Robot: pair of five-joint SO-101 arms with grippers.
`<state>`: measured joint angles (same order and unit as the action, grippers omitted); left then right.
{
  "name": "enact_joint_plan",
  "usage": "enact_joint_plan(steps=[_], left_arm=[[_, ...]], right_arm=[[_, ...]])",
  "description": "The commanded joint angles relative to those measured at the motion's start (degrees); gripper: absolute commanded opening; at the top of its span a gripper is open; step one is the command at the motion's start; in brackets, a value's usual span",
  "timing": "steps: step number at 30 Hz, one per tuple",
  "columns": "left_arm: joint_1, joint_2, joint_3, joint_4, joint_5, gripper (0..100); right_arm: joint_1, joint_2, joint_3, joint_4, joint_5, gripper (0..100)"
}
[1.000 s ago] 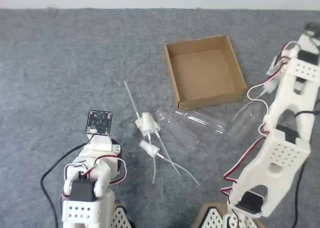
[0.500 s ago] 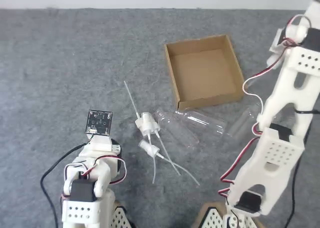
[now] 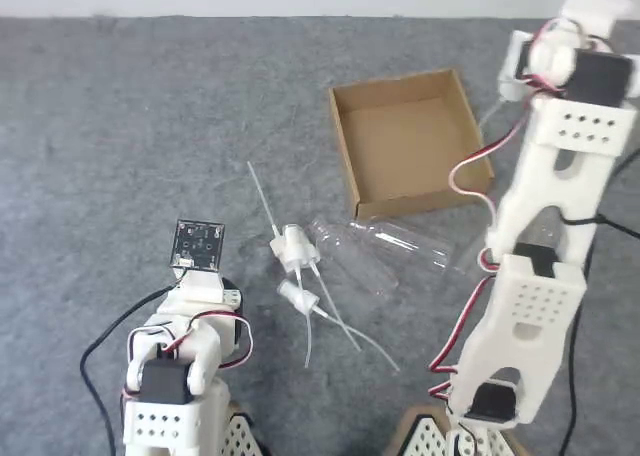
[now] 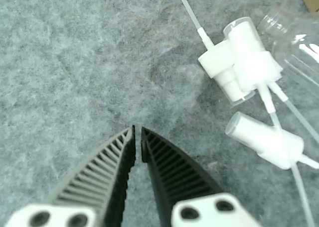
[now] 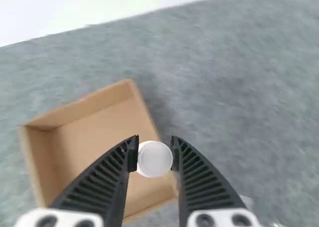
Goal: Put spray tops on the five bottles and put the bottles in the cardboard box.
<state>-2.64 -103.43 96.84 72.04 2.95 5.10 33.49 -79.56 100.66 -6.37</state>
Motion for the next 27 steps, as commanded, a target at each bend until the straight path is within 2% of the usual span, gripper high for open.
enact_joint_plan(steps=[1,7,14,18,22,27], left_arm=[[-0.3,-0.9,-0.3,0.3,0.1,1],[-0.3,-0.9,-0.3,0.3,0.1,1],[-0.3,-0.9,-0.3,0.3,0.1,1],[-0.3,-0.9,-0.3,0.3,0.1,1],[-0.3,-0.9,-0.3,0.3,0.1,1],[-0.3,-0.9,-0.3,0.3,0.1,1]], right_arm=[[-7.3,-9.7,-2.3,2.4,-0.5,5.4],[-18.9,-14.0,0.6,2.5,-0.5,5.4],[-32.9,-17.6,21.8,2.2,-0.7,5.4],[-40.0,-16.3,27.7,2.0,-0.8,5.4],[-43.7,-11.9,28.2,2.0,-0.7,5.4],[-44.1,-2.9,28.0,1.4,-0.3,5.8]])
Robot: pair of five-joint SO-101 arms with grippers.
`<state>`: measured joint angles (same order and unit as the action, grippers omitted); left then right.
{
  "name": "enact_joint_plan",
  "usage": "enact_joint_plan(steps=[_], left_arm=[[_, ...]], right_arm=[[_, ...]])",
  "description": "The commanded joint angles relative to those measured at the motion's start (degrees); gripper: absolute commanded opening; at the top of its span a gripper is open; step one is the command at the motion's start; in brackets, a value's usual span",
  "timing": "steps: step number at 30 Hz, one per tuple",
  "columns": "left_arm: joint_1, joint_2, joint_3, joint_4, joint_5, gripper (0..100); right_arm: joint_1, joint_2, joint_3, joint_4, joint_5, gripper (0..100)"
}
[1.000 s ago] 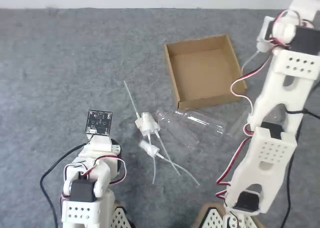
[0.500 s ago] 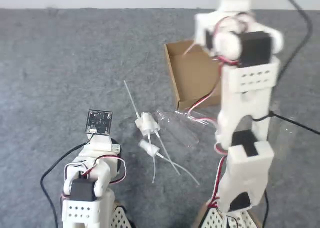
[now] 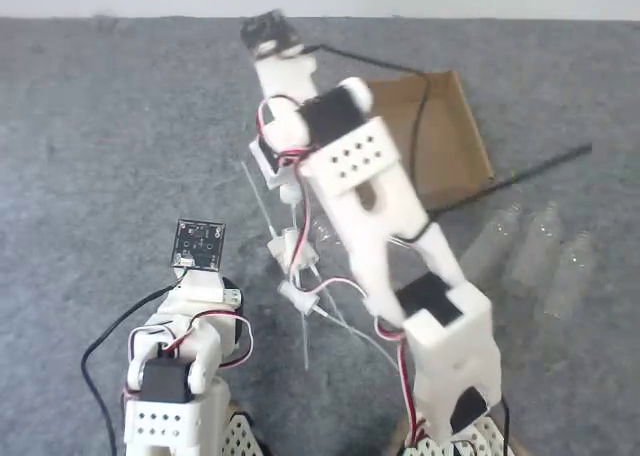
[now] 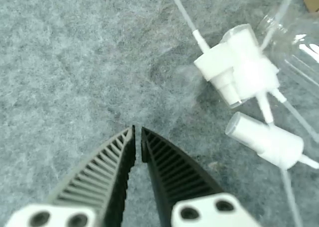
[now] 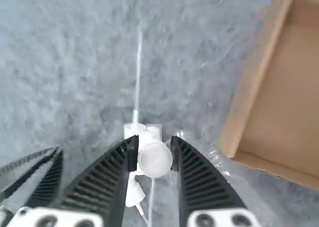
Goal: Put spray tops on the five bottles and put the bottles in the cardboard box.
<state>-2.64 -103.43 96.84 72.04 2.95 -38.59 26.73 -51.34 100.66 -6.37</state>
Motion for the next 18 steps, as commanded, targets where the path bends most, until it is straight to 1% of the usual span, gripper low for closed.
enact_joint_plan(steps=[1,9,14,18], left_arm=[[-0.3,-0.9,-0.3,0.3,0.1,1],[-0.3,-0.9,-0.3,0.3,0.1,1],[-0.3,-0.9,-0.3,0.3,0.1,1],[-0.3,-0.9,-0.3,0.3,0.1,1]], right_arm=[[-0.4,5.8,-0.2,1.4,-0.2,5.8],[-0.5,17.4,-0.3,-3.0,-0.2,5.9],[-0.3,19.0,-0.3,-4.9,0.2,6.0],[-0.3,18.6,-1.6,-4.9,3.4,6.1]])
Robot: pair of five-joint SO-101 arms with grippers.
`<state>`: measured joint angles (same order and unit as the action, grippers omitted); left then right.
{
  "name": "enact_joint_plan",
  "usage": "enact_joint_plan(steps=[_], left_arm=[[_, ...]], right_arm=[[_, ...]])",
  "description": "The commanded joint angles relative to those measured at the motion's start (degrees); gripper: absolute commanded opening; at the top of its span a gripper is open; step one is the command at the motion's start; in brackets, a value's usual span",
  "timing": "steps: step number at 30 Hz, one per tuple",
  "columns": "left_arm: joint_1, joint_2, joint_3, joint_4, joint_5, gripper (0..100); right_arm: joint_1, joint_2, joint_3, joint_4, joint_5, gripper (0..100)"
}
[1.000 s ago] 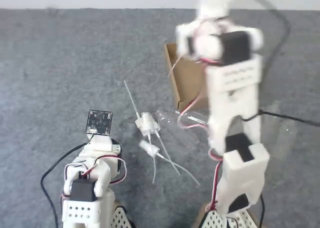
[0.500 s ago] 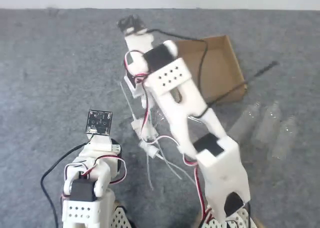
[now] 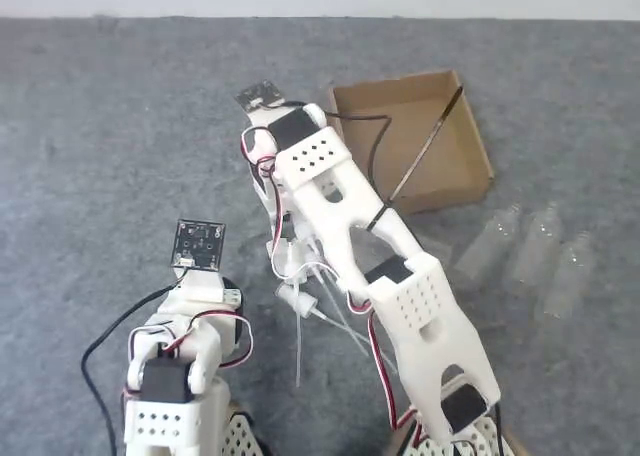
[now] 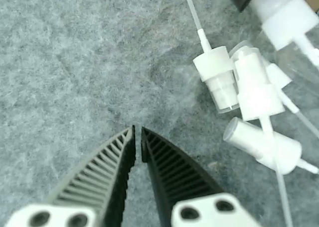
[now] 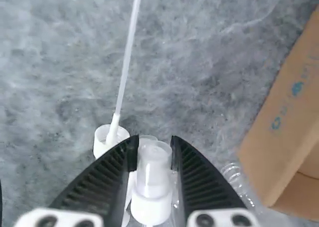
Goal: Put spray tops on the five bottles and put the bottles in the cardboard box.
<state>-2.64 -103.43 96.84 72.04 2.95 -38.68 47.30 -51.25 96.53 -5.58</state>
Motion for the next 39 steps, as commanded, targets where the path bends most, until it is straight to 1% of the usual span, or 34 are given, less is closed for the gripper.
enact_joint_plan(steps=[1,3,9,12,15,17,20,23,24,28,29,32,35,37,39], left_arm=[[-0.3,-0.9,-0.3,0.3,0.1,1],[-0.3,-0.9,-0.3,0.3,0.1,1],[-0.3,-0.9,-0.3,0.3,0.1,1],[-0.3,-0.9,-0.3,0.3,0.1,1],[-0.3,-0.9,-0.3,0.3,0.1,1],[-0.3,-0.9,-0.3,0.3,0.1,1],[-0.3,-0.9,-0.3,0.3,0.1,1],[-0.3,-0.9,-0.3,0.3,0.1,1],[-0.3,-0.9,-0.3,0.3,0.1,1],[-0.3,-0.9,-0.3,0.3,0.1,1],[-0.3,-0.9,-0.3,0.3,0.1,1],[-0.3,-0.9,-0.3,0.3,0.1,1],[-0.3,-0.9,-0.3,0.3,0.1,1],[-0.3,-0.9,-0.3,0.3,0.1,1],[-0.3,-0.9,-0.3,0.3,0.1,1]], right_arm=[[-0.2,-2.0,-1.8,-0.7,2.9,6.1],[-0.4,-1.9,-1.9,-0.7,3.2,7.0],[-0.3,-2.4,-1.9,-5.1,3.3,21.7],[-0.3,-1.9,-1.9,-8.0,3.3,21.2],[-0.3,-2.5,-1.9,-7.8,3.3,20.8],[0.2,-3.8,-3.0,-5.8,3.3,20.9],[2.2,-7.2,-7.5,-0.1,3.3,20.9],[5.3,-10.2,-13.5,6.0,3.4,20.9],[6.7,-11.3,-14.5,6.6,4.5,20.6],[13.1,-15.0,-14.5,6.6,14.0,20.8],[15.2,-16.0,-13.5,6.6,15.5,20.9],[21.8,-19.2,-9.1,6.5,16.9,20.9],[28.7,-22.3,-3.7,6.3,22.0,21.0],[32.7,-23.0,-2.1,6.2,25.7,21.0],[36.2,-22.6,-1.2,5.1,27.8,21.0]])
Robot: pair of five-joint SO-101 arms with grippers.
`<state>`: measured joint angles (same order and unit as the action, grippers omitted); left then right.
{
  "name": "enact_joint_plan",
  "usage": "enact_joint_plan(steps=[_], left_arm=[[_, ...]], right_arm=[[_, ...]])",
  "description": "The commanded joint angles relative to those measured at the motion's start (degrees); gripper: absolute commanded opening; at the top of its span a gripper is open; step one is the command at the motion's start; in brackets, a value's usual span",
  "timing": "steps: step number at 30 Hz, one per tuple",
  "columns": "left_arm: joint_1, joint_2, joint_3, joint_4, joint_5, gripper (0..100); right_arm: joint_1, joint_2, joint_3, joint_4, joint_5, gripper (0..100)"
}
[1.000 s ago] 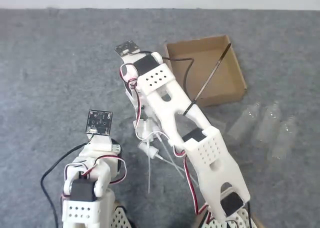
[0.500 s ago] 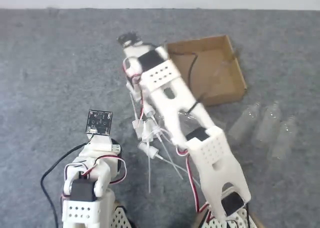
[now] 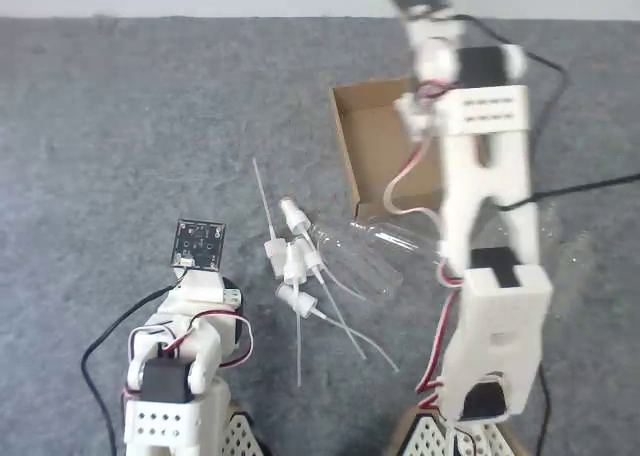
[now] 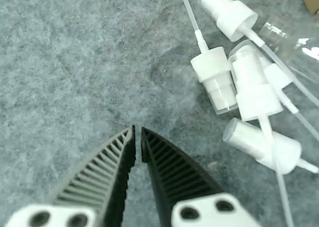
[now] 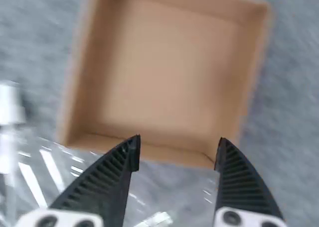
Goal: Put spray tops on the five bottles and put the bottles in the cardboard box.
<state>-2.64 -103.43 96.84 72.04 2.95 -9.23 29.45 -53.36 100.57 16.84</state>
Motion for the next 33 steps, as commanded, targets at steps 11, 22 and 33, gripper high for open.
enact_joint_plan(steps=[11,22,33], left_arm=[[-0.3,-0.9,-0.3,0.3,0.1,1],[-0.3,-0.9,-0.3,0.3,0.1,1],[-0.3,-0.9,-0.3,0.3,0.1,1]], right_arm=[[12.9,11.6,1.1,-10.9,7.2,21.0],[14.5,19.4,1.1,-12.3,3.5,1.4],[17.3,18.5,1.4,-3.5,4.6,0.6]])
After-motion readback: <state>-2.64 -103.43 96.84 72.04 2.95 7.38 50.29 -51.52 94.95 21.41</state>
